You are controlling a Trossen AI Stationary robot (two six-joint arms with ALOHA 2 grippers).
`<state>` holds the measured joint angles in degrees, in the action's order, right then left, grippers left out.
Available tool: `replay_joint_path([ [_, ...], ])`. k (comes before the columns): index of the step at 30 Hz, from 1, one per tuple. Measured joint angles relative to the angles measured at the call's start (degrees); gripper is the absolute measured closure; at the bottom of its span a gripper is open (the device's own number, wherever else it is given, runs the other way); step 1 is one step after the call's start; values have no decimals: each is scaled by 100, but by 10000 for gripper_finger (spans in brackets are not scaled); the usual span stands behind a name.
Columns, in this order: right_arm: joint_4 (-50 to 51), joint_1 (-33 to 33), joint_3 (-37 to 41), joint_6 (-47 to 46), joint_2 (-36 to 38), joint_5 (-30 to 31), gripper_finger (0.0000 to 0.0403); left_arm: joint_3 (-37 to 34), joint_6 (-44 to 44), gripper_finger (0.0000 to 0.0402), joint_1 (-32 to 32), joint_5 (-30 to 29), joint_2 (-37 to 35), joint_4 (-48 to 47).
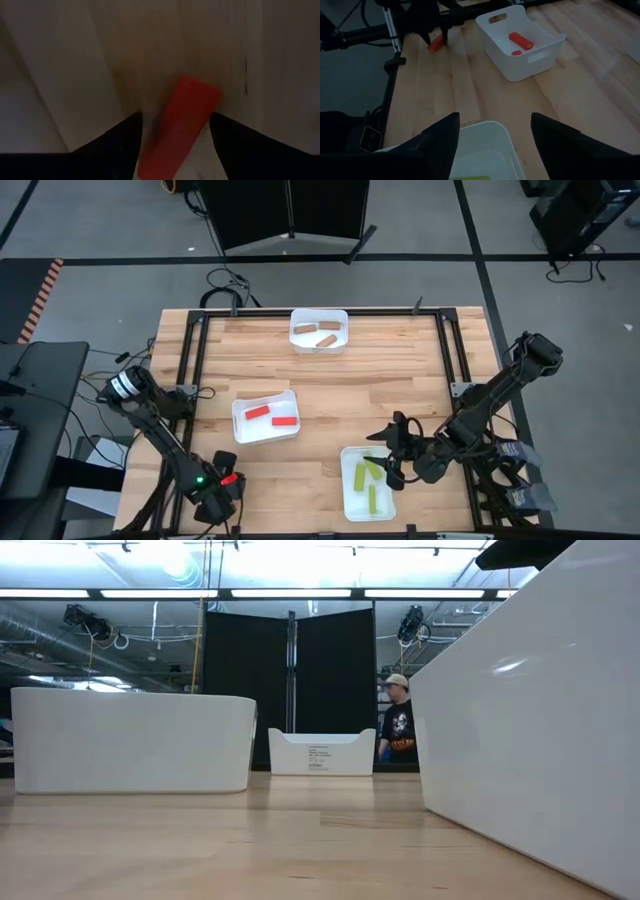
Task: Sort blocks
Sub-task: Put the orange block into the middle white bin
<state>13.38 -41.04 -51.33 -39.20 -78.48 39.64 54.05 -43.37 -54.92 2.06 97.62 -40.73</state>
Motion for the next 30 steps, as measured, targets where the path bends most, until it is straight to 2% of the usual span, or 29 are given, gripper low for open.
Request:
replay_joint_path([
  [4,-2,0,0,1,0,0,146,27,40,166,8,31,182,-108],
  [6,-2,-2,0,20,0,-3,147,23,33,184,39,18,180,-179],
  [12,-7,30,0,67,0,-2,149,6,132,306,88,-33,134,-267],
  [17,-86,42,-2,207,0,0,149,45,44,302,118,-142,-37,-307],
  [20,-95,42,-2,237,24,-2,151,317,9,302,127,-966,-438,-897],
  [24,-186,84,-5,425,106,-3,151,873,-39,302,173,-2445,-1190,-1644],
  [28,-423,208,-7,754,140,-7,152,1273,-4,302,338,-4043,-1870,-1705],
  [30,-553,257,-7,960,142,-29,153,1256,-21,302,543,-4534,-2094,-1851],
])
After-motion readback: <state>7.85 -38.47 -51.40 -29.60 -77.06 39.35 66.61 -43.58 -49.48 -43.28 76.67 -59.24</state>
